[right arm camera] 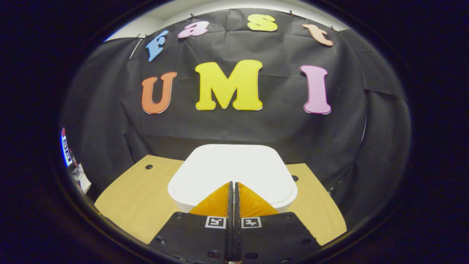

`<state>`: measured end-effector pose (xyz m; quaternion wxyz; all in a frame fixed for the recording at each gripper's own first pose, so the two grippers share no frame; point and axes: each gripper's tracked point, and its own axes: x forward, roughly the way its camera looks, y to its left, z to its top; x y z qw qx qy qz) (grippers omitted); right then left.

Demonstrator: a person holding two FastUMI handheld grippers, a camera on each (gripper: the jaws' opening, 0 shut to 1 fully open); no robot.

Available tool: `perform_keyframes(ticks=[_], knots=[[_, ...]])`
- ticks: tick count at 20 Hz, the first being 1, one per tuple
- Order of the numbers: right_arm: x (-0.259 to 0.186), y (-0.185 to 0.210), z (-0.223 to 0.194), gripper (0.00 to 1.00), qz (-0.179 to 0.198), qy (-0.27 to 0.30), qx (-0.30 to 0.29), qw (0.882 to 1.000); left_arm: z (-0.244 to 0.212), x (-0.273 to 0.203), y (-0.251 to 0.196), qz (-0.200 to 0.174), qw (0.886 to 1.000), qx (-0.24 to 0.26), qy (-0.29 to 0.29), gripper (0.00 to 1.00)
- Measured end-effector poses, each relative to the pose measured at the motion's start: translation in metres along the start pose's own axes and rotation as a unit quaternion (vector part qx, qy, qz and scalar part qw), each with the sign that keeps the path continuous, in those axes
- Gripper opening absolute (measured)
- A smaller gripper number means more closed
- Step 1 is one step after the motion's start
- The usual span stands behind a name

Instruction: Press the lid of the desktop garbage bin to open it, pick up the crumpled paper on the desktop and throw it into the bin, then pick up the pop can on the desktop and drop it into the bin, and finally close the garbage bin lid.

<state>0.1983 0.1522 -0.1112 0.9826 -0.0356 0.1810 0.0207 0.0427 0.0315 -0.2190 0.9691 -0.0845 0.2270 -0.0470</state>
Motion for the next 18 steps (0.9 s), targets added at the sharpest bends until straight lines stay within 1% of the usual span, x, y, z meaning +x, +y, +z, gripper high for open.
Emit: perform_keyframes(ticks=[5, 9, 11, 12, 15, 18], knots=[[-0.006, -0.004, -0.002, 0.01, 0.048, -0.001, 0.039, 0.998, -0.002, -0.001, -0.013, -0.015, 1.0, 0.0, 0.001, 0.98], [-0.03, -0.005, -0.014, 0.0, 0.061, -0.032, 0.006, 0.998, -0.006, 0.001, -0.014, -0.009, 1.0, 0.023, 0.0, 0.98], [-0.035, -0.01, -0.022, 0.0, 0.06, -0.052, 0.008, 0.997, -0.014, 0.003, -0.011, 0.002, 0.999, 0.04, 0.009, 0.98], [-0.04, -0.01, -0.027, 0.0, 0.065, -0.057, 0.018, 0.996, -0.017, 0.004, -0.012, 0.0, 0.999, 0.045, 0.009, 0.98], [-0.054, -0.008, -0.037, 0.0, 0.084, -0.067, 0.045, 0.993, -0.029, 0.01, -0.022, -0.018, 0.999, 0.034, 0.014, 0.98], [-0.062, -0.008, -0.052, 0.0, 0.094, -0.068, 0.05, 0.992, -0.044, 0.02, -0.023, -0.026, 0.999, 0.014, 0.032, 0.98]])
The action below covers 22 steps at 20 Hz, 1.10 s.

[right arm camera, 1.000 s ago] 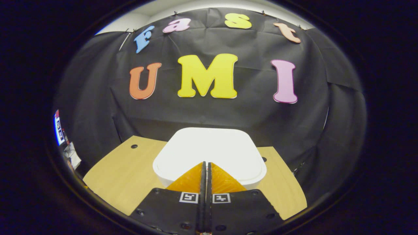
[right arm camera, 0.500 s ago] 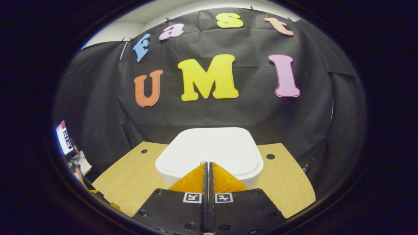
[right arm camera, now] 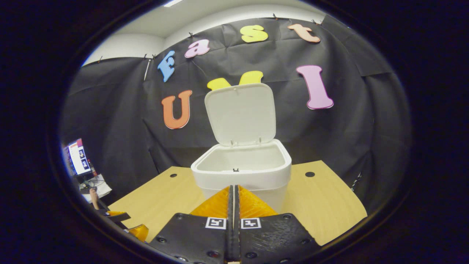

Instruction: Press the lid of the desktop garbage bin to open it, pick up the crumpled paper on the desktop and throw it into the bin, then pick up the pop can on the desktop and drop it into the bin, and finally close the garbage bin lid.

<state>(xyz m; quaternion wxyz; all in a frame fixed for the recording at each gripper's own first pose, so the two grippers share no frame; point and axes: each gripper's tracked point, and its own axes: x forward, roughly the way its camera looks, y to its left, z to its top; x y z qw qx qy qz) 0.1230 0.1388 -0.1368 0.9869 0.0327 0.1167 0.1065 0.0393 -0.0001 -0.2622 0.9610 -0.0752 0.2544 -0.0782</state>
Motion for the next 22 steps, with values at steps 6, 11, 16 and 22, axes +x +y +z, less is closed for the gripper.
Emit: perform_keyframes(ticks=[6, 11, 16, 22], knots=[[-0.026, -0.023, -0.027, 0.01, -0.036, -0.033, -0.012, 0.999, -0.03, 0.019, -0.022, -0.046, 0.996, -0.063, 0.035, 0.98], [-0.046, -0.029, -0.059, 0.24, -0.029, -0.056, -0.012, 0.998, -0.053, 0.036, -0.022, -0.042, 0.997, -0.061, 0.025, 0.98], [-0.069, -0.034, -0.112, 0.35, -0.033, -0.074, -0.018, 0.997, -0.08, 0.051, -0.02, -0.039, 0.997, -0.06, 0.034, 0.96], [-0.089, -0.023, -0.141, 0.89, -0.022, -0.103, -0.034, 0.994, -0.119, 0.066, -0.017, -0.029, 0.993, -0.054, 0.096, 0.93]])
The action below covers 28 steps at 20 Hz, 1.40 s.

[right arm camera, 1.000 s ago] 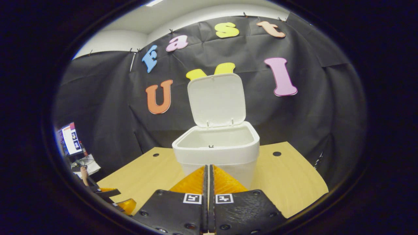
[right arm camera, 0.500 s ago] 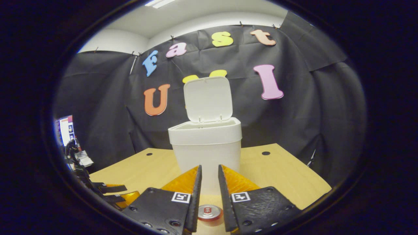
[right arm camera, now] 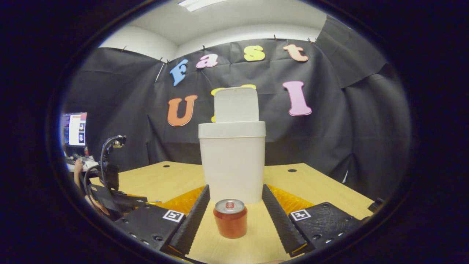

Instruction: Press the lid of the desktop garbage bin to open it, pick up the crumpled paper on the desktop and throw it into the bin, then pick up the pop can on the desktop and drop it into the bin, and finally close the garbage bin lid.

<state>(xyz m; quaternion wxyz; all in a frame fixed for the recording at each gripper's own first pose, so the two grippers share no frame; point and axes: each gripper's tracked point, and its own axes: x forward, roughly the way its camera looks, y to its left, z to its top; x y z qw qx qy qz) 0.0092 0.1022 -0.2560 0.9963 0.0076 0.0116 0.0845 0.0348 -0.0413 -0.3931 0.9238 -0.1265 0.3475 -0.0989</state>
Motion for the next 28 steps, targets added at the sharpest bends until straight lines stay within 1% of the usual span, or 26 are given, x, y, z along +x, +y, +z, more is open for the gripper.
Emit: perform_keyframes(ticks=[2, 3, 4, 5, 7, 8, 9, 10, 12, 15, 16, 17, 18, 20, 21, 22, 23, 24, 25, 26, 27, 28], knots=[[0.0, 0.016, -0.008, 0.89, 0.027, 0.008, 0.017, 0.999, -0.005, 0.002, -0.002, 0.001, 1.0, 0.002, 0.009, 0.93], [0.001, 0.019, -0.013, 0.89, 0.028, 0.013, 0.016, 0.999, -0.003, 0.002, -0.003, -0.005, 1.0, 0.003, 0.004, 0.93], [0.002, 0.014, -0.02, 0.84, 0.02, 0.017, 0.013, 1.0, -0.005, 0.002, -0.004, -0.007, 1.0, 0.006, 0.011, 0.91], [0.002, 0.013, -0.029, 0.89, 0.012, 0.024, 0.008, 1.0, -0.006, 0.001, -0.003, -0.007, 1.0, 0.013, 0.013, 0.91], [0.001, 0.016, -0.047, 0.89, 0.003, 0.035, 0.009, 0.999, -0.009, 0.002, -0.005, 0.005, 0.998, 0.042, 0.036, 0.92], [0.0, 0.021, -0.056, 0.84, 0.007, 0.043, 0.011, 0.999, -0.006, 0.001, -0.006, 0.01, 0.997, 0.061, 0.042, 0.92], [-0.001, 0.026, -0.062, 0.89, 0.012, 0.05, 0.011, 0.999, -0.007, 0.002, -0.007, 0.012, 0.996, 0.065, 0.055, 0.92], [0.0, 0.027, -0.068, 0.89, 0.015, 0.058, 0.01, 0.998, -0.009, 0.004, -0.007, 0.011, 0.996, 0.062, 0.068, 0.91], [-0.001, 0.021, -0.075, 0.89, 0.012, 0.064, 0.017, 0.998, -0.006, 0.007, -0.007, 0.012, 0.994, 0.071, 0.08, 0.9], [-0.002, 0.014, -0.08, 0.89, 0.002, 0.066, 0.029, 0.997, -0.001, 0.006, -0.008, 0.02, 0.993, 0.081, 0.079, 0.89], [-0.001, 0.009, -0.085, 0.89, -0.004, 0.07, 0.027, 0.997, 0.0, 0.005, -0.008, 0.02, 0.993, 0.079, 0.08, 0.87], [0.0, 0.007, -0.088, 0.84, -0.006, 0.076, 0.027, 0.997, -0.001, 0.009, -0.008, 0.016, 0.993, 0.078, 0.081, 0.81], [0.001, 0.004, -0.092, 0.89, -0.007, 0.083, 0.027, 0.996, -0.001, 0.009, -0.008, 0.012, 0.994, 0.078, 0.081, 0.78], [0.001, 0.001, -0.099, 0.89, -0.01, 0.098, 0.031, 0.995, 0.001, 0.008, -0.006, 0.009, 0.994, 0.071, 0.082, 0.71], [0.002, 0.0, -0.1, 0.87, -0.014, 0.1, 0.033, 0.994, 0.001, 0.008, -0.008, 0.008, 0.994, 0.069, 0.082, 0.69], [0.003, -0.002, -0.1, 0.88, -0.02, 0.1, 0.034, 0.994, -0.002, 0.009, -0.006, 0.008, 0.994, 0.068, 0.083, 0.67], [0.004, -0.002, -0.099, 0.94, -0.024, 0.099, 0.033, 0.994, -0.002, 0.009, -0.006, 0.004, 0.994, 0.072, 0.083, 0.63], [0.007, -0.001, -0.101, 0.95, -0.029, 0.101, 0.029, 0.994, -0.002, 0.01, -0.005, 0.0, 0.994, 0.074, 0.083, 0.58], [0.01, -0.002, -0.103, 0.95, -0.035, 0.105, 0.023, 0.994, -0.001, 0.011, -0.006, -0.006, 0.993, 0.084, 0.081, 0.55], [0.013, -0.003, -0.105, 0.95, -0.039, 0.109, 0.018, 0.993, 0.0, 0.01, -0.005, -0.006, 0.993, 0.088, 0.079, 0.51], [0.016, -0.003, -0.106, 0.95, -0.041, 0.113, 0.013, 0.993, 0.002, 0.007, -0.002, 0.002, 0.993, 0.088, 0.075, 0.49], [0.017, 0.0, -0.107, 0.95, -0.04, 0.116, 0.01, 0.992, 0.006, 0.006, 0.002, 0.006, 0.994, 0.088, 0.064, 0.46]])
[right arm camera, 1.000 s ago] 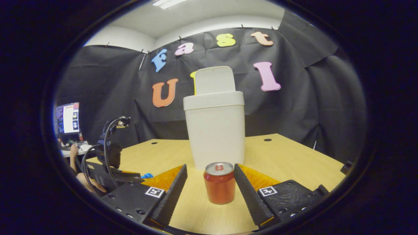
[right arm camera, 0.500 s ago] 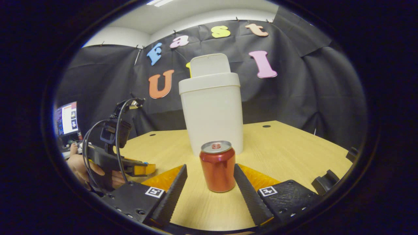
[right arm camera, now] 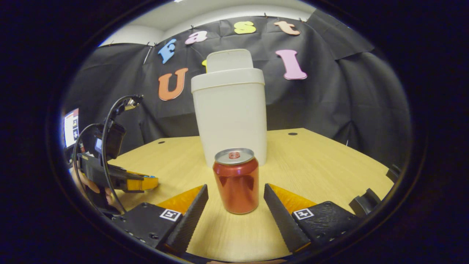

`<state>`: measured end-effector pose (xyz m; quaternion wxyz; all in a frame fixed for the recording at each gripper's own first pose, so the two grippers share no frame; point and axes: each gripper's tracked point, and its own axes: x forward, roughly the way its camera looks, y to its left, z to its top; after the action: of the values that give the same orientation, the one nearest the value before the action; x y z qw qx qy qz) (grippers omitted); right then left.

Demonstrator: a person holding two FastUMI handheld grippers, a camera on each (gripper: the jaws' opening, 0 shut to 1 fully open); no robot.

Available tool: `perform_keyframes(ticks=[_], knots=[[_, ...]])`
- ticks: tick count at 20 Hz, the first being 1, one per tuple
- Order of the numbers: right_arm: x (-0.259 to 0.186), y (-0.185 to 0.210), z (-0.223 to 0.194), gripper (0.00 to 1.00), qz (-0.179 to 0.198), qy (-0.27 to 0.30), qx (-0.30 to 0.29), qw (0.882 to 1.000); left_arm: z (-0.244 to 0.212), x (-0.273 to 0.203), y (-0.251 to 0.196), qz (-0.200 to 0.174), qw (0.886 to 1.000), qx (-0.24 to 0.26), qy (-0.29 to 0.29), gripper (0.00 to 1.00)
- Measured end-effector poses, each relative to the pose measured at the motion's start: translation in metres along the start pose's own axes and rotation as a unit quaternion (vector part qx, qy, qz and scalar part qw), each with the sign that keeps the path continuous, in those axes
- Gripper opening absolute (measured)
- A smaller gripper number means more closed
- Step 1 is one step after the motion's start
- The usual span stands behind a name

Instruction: Press the lid of the desktop garbage bin to open it, pick up the crumpled paper on the desktop and throw it into the bin, then pick up the pop can on the desktop and drop it into the bin, and finally close the garbage bin lid.

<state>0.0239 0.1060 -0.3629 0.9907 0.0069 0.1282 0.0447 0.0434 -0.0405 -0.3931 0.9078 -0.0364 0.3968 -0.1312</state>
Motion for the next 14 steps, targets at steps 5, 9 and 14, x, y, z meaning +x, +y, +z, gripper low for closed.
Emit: perform_keyframes(ticks=[5, 9, 14], knots=[[0.015, -0.006, 0.001, 0.96, -0.023, 0.002, -0.016, 1.0, 0.018, -0.018, -0.008, 0.004, 0.999, -0.002, -0.05, 0.48], [0.031, -0.012, -0.006, 0.96, -0.031, 0.024, -0.007, 0.999, 0.046, -0.041, -0.008, 0.018, 0.994, 0.018, -0.111, 0.44], [0.036, -0.011, -0.007, 0.83, -0.012, 0.041, 0.0, 0.999, 0.085, -0.061, -0.01, 0.025, 0.985, -0.009, -0.171, 0.44]])
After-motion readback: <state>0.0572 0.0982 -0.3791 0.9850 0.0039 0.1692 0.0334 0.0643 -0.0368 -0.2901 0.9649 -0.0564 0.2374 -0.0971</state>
